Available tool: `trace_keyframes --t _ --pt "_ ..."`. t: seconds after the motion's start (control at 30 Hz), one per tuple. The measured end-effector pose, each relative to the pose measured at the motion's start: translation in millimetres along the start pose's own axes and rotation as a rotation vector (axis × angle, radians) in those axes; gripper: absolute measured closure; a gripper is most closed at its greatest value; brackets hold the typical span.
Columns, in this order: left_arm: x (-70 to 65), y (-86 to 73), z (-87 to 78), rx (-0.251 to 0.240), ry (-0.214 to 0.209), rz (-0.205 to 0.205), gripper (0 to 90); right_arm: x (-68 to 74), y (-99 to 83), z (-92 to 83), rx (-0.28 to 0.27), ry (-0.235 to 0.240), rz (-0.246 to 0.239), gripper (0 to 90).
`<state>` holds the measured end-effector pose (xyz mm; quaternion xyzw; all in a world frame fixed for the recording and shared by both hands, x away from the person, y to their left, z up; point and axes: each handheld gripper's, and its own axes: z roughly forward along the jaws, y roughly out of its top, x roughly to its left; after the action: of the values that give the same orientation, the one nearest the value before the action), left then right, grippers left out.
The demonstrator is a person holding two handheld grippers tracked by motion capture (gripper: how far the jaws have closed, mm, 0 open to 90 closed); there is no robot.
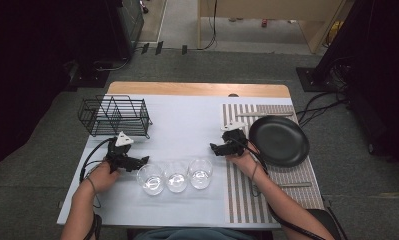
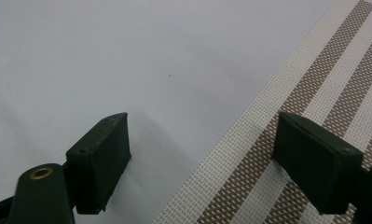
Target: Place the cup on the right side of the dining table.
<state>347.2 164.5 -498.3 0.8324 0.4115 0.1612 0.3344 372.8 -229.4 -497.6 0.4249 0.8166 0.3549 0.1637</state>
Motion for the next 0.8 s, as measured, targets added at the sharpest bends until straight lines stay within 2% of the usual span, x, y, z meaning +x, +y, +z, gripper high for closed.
trace_keyframes --t 0.8 --pt "0.0 0.0 0.0 -0.001 0.0 0.0 0.0 -2.6 6.7 -6.8 0.02 0.062 0.043 21.4"
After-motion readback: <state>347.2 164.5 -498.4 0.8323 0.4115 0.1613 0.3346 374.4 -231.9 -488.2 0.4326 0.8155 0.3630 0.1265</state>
